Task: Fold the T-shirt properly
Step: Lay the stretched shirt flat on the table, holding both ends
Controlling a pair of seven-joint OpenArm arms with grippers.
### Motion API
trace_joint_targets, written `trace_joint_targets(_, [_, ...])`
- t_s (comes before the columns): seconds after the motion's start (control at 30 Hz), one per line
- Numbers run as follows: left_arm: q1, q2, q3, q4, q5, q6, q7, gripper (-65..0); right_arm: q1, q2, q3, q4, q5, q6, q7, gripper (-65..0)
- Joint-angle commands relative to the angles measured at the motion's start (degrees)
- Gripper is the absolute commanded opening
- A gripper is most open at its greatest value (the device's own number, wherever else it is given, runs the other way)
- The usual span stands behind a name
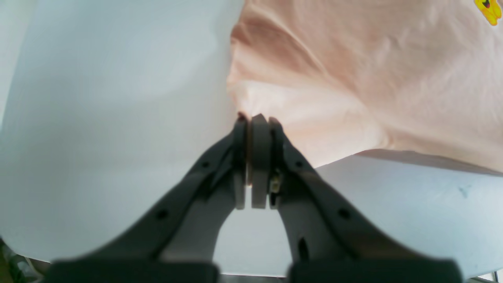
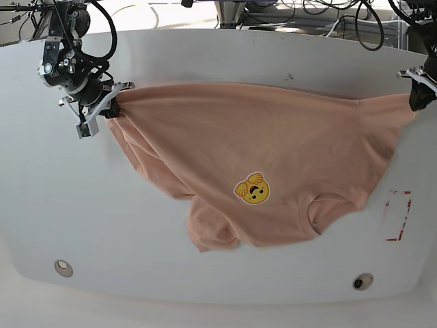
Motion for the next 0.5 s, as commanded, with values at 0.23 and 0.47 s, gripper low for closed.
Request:
trace_joint_targets(0.23, [0.26,-1.05,-0.77,1.01,-0.49,-0.21,-1.60,-65.0,0.33,-0.50,0.11,1.21,0.50,0.25,0.98,-63.7])
trace_joint_targets(0.47, [0.26,-1.05,-0.68,1.18,-0.49,-0.21,0.08,-65.0,-0.03,-0.50,0.11,1.12,0.41,0.25,0.89,-63.6])
